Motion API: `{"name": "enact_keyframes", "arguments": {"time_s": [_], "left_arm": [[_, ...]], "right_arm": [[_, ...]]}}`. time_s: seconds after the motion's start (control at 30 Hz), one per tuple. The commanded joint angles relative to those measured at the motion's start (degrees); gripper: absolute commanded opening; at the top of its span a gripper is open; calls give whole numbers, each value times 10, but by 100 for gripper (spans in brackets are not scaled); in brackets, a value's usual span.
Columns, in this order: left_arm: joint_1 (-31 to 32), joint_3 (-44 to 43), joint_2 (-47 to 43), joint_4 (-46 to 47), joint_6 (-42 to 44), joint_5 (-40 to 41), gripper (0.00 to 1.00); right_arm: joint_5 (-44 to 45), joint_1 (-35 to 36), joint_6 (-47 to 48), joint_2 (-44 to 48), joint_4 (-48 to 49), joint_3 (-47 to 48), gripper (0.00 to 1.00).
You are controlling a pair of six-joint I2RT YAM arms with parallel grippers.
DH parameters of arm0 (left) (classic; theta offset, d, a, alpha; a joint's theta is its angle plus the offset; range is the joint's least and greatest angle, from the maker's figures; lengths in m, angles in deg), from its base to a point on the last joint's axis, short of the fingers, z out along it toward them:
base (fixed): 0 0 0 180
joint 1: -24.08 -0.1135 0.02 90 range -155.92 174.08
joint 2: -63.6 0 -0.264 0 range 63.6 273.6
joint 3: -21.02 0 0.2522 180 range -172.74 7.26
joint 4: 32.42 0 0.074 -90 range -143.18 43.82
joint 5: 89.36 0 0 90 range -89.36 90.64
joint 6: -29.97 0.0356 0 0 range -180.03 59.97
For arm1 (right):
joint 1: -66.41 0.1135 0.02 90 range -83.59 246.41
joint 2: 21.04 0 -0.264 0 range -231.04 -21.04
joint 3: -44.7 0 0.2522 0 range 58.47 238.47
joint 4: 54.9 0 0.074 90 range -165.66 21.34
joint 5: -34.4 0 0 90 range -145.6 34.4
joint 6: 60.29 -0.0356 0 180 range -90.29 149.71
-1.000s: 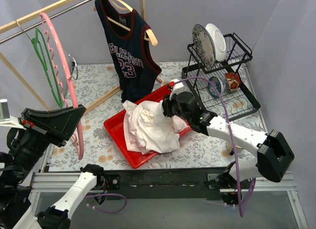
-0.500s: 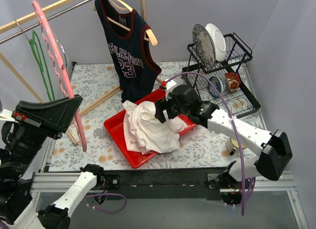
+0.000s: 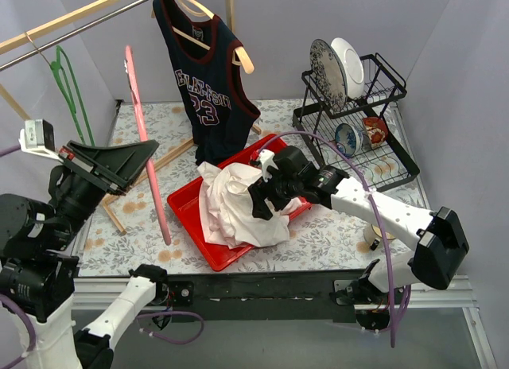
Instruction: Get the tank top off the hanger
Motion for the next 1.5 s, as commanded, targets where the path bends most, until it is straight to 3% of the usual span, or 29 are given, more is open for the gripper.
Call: {"name": "enact_keyframes", "arguments": {"time_s": [0.0,0.17,0.4,0.53,0.6,0.63,0.67,0.87,1.0,1.1,1.2,1.23,1.3,1.33,1.47], "left_arm": [[2,31,-41,18,-116,32,0],[3,-37,36,-121,-110,23,0],[2,41,3,-78,-145,70,0],[2,38,18,-78,-141,94,0],[2,37,23,-77,-142,113,0],[2,39,27,-69,-141,119,0],[3,40,29,-67,-142,125,0],[3,77,39,-25,-133,145,0],[2,127,29,22,-150,157,0],[2,134,41,76,-111,150,0],[2,109,63,98,-63,156,0],[2,105,65,99,-56,162,0],[3,104,68,112,-38,178,0],[2,104,71,129,-31,178,0],[3,63,104,128,14,231,0]], "right_arm": [[-36,6,13,-20,-14,8,85],[-44,26,-6,-38,27,-9,84],[59,36,15,-79,31,5,77],[85,34,23,-113,33,28,48],[102,34,15,-122,35,41,26],[116,35,6,-123,45,42,5],[144,35,6,-123,53,45,1],[268,34,57,-84,171,58,1],[276,34,103,-36,365,-51,1],[231,34,82,-36,399,-96,1],[209,34,47,-49,389,-117,29],[216,34,38,-53,375,-117,50],[229,34,29,-55,340,-108,69],[234,33,17,-48,333,-107,94],[260,34,-2,4,310,-115,99]]}}
